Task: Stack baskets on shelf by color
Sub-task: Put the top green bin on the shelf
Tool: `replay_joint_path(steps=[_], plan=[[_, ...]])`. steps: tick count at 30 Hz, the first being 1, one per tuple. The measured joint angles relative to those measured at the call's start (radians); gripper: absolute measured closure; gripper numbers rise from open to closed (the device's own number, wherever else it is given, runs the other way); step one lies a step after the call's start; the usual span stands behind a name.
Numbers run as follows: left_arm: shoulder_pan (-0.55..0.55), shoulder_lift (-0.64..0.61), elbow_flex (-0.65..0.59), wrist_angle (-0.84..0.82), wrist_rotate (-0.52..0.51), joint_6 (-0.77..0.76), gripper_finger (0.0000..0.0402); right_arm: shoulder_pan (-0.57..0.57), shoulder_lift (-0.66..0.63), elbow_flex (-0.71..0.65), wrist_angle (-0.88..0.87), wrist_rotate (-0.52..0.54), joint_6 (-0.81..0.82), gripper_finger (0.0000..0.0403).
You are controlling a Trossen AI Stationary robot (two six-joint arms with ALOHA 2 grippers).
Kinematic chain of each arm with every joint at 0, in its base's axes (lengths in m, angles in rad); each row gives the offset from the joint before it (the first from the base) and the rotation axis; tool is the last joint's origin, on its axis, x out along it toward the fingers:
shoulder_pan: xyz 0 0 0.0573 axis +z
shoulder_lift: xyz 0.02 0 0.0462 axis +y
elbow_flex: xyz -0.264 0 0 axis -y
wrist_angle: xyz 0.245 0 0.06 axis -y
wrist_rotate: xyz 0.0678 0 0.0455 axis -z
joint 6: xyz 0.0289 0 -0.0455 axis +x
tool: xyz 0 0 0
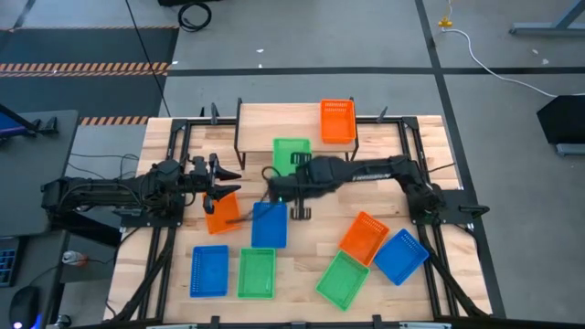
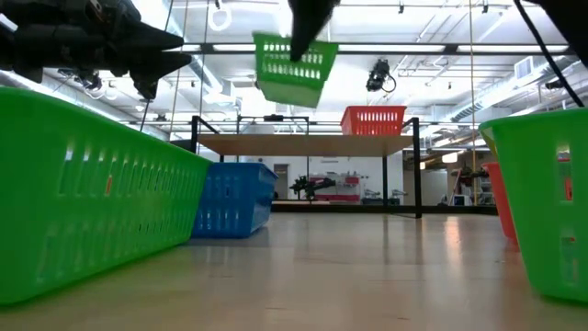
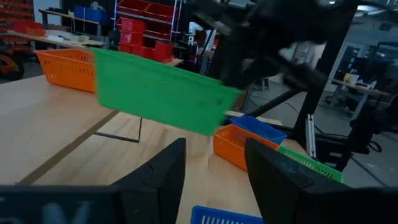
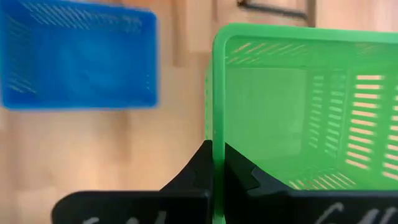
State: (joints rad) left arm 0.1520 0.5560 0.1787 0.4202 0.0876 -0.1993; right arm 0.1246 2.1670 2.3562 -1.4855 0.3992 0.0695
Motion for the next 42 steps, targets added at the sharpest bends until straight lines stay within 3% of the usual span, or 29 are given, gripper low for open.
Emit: replay_joint_path(steps=[12, 20, 35, 42], plan=[[0.000, 0.000, 0.000, 0.041, 0.000, 0.001, 0.0230, -0.236, 0.000, 0.000, 0.008, -0.009, -0.214, 0.0390], [0.000, 0.000, 0.000, 0.040, 0.000, 0.012, 0.0230, -0.353, 0.003, 0.000, 0.032, -0.116, -0.330, 0.0390], [0.002, 0.000, 0.000, 0.050, -0.011, 0.065, 0.0230, -0.395, 0.009, -0.058, 0.063, -0.166, -0.360, 0.0389], [0.002, 0.000, 0.000, 0.053, -0.015, 0.064, 0.0230, -0.396, 0.007, -0.073, 0.097, -0.165, -0.358, 0.0371]])
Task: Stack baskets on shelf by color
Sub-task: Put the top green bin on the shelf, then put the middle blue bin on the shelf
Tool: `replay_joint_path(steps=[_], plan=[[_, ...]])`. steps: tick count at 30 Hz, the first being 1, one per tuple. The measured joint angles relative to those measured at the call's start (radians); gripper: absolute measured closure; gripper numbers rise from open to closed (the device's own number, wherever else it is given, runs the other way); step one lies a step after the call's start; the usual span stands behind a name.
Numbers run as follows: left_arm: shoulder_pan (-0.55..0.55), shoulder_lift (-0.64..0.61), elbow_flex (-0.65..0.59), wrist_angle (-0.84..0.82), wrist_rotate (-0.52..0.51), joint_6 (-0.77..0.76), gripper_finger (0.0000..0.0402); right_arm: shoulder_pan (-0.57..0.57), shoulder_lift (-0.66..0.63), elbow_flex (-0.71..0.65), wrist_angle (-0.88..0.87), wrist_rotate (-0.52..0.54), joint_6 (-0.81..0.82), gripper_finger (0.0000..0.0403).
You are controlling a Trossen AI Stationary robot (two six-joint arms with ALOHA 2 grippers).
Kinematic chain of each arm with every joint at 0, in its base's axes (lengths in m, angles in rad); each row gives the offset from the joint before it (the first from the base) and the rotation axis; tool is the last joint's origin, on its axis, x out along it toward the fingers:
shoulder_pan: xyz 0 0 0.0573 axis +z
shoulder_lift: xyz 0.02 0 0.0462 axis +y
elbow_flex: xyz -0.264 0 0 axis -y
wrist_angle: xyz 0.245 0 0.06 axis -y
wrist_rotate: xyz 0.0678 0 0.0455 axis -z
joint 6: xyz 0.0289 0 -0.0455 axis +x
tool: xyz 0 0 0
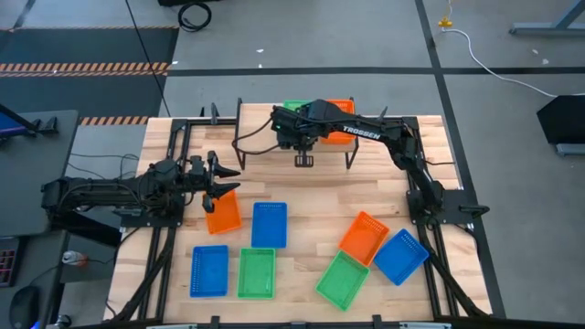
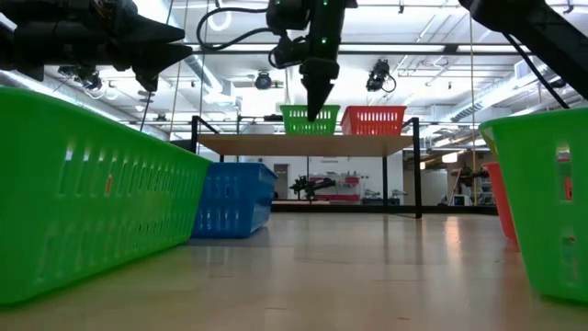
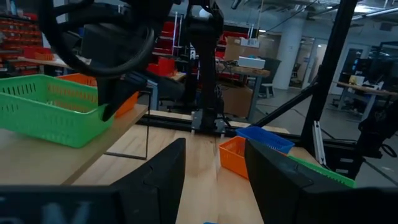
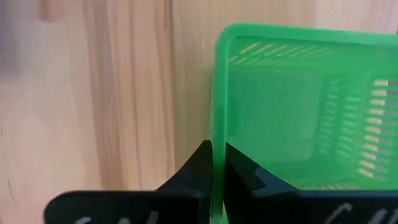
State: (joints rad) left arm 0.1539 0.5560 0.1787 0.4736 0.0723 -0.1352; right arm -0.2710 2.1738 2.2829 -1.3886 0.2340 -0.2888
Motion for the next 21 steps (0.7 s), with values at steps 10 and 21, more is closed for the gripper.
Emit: replay_joint_path(steps=[10, 21], plan=[[0.000, 0.000, 0.000, 0.001, 0.000, 0.000, 0.0230, 0.010, -0.014, 0.005, -0.001, 0.053, -0.002, 0.0319], [0.000, 0.000, 0.000, 0.004, 0.000, 0.016, 0.0230, 0.134, -0.130, 0.007, 0.079, 0.102, 0.089, 0.0259]])
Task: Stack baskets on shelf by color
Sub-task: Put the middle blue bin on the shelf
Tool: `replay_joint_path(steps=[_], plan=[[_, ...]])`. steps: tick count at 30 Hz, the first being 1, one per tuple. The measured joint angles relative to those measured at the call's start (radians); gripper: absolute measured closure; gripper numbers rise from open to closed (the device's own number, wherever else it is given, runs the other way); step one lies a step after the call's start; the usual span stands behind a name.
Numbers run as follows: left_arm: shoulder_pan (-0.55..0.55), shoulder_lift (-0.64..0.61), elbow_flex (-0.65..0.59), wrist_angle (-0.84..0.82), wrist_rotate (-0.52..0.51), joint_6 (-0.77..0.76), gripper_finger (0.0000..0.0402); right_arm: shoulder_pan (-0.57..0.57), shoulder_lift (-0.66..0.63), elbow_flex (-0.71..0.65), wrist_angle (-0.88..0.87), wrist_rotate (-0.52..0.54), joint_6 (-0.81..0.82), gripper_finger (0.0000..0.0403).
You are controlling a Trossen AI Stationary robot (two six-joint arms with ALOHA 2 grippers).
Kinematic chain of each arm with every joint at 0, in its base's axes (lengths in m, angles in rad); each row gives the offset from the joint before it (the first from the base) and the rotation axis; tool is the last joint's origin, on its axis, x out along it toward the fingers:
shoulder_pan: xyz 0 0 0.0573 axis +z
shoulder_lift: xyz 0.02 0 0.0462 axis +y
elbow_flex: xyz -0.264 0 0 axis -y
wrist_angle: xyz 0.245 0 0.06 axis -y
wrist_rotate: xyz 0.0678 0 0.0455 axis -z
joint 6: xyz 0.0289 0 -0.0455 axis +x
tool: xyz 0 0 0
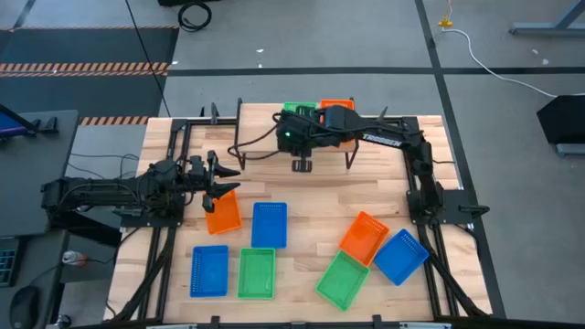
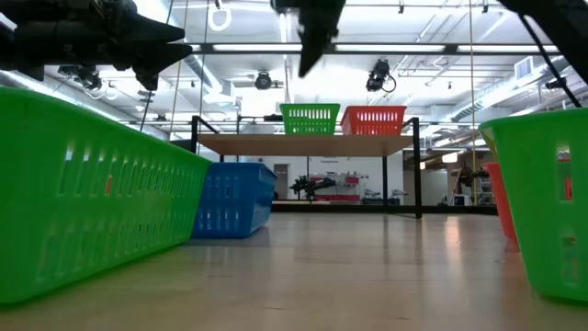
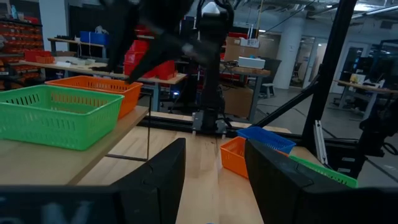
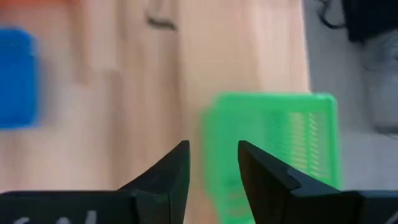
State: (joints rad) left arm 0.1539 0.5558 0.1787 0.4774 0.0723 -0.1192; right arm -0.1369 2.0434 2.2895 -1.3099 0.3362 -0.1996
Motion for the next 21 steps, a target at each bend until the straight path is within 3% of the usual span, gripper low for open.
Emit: replay_joint_path(steps=[4, 12, 21], plan=[[0.000, 0.000, 0.000, 0.003, 0.000, 0.001, 0.0230, 0.093, -0.007, 0.000, 0.017, -0.094, 0.105, 0.0251], [0.000, 0.000, 0.000, 0.010, 0.000, -0.026, 0.0230, 0.288, 0.089, -0.001, 0.072, -0.095, 0.247, 0.0250], [-0.001, 0.000, 0.000, -0.062, 0.038, -0.070, 0.0230, 0.391, 0.203, -0.001, 0.165, -0.138, 0.403, 0.0241]])
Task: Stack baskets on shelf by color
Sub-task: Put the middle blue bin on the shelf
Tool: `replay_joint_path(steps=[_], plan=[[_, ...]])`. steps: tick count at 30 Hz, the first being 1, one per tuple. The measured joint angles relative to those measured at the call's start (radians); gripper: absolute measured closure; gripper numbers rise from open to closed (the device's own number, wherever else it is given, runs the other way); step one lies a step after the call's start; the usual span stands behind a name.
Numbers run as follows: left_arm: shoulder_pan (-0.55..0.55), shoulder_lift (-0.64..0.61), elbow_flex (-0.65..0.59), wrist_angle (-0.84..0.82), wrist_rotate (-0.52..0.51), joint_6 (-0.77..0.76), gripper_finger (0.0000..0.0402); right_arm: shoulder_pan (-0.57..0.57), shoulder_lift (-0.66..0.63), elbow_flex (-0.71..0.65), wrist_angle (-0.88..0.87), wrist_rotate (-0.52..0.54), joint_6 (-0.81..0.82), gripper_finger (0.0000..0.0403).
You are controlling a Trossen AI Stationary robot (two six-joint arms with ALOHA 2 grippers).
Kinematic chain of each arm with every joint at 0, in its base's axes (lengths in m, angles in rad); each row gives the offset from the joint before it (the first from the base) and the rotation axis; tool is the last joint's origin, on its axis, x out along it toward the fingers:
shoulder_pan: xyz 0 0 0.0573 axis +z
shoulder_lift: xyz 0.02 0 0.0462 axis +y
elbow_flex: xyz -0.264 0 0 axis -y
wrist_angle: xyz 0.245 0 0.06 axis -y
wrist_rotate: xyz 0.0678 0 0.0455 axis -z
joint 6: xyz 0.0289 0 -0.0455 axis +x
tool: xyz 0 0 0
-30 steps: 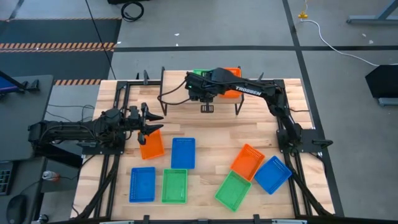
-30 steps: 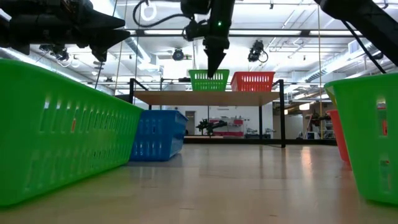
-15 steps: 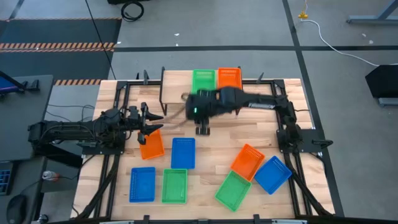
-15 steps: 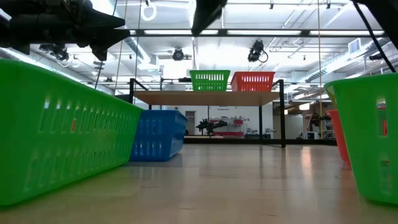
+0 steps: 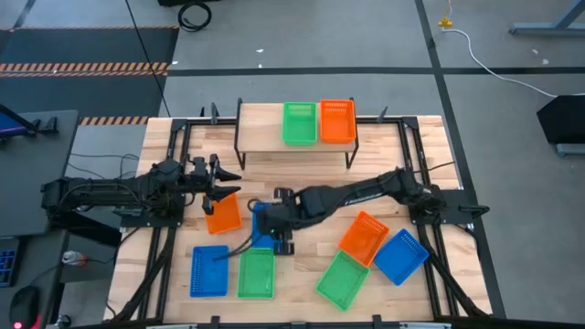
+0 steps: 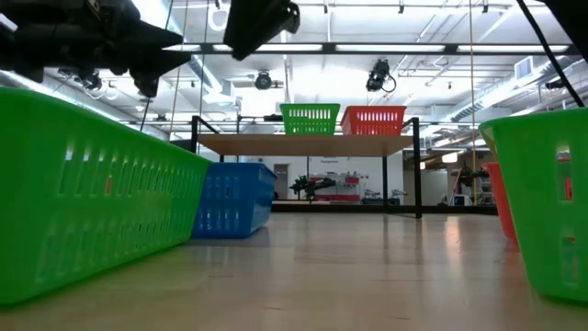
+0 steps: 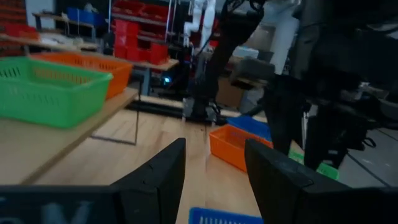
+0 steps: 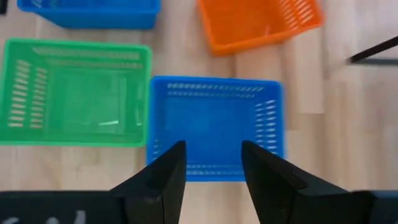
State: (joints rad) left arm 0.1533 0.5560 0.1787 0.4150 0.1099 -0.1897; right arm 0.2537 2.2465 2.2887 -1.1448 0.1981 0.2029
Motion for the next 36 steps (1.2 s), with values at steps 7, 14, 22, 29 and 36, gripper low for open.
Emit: replay_joint_path(steps=[7, 14, 22, 29, 36], plan=[[0.000, 0.000, 0.000, -0.024, 0.001, -0.041, 0.0230, 0.039, 0.114, 0.000, -0.016, -0.065, 0.035, 0.0229], [-0.001, 0.000, 0.000, -0.082, 0.001, -0.081, 0.0230, 0.051, 0.162, 0.000, -0.015, -0.087, 0.039, 0.0228], [-0.001, 0.000, 0.000, -0.086, 0.001, -0.106, 0.0230, 0.057, 0.159, 0.000, 0.014, -0.095, 0.061, 0.0229], [-0.001, 0.000, 0.000, -0.065, 0.045, -0.119, 0.0230, 0.065, 0.158, -0.016, 0.046, -0.083, 0.060, 0.0229], [-0.001, 0.000, 0.000, -0.046, 0.070, -0.114, 0.0230, 0.065, 0.157, -0.111, 0.129, -0.080, 0.064, 0.0229]])
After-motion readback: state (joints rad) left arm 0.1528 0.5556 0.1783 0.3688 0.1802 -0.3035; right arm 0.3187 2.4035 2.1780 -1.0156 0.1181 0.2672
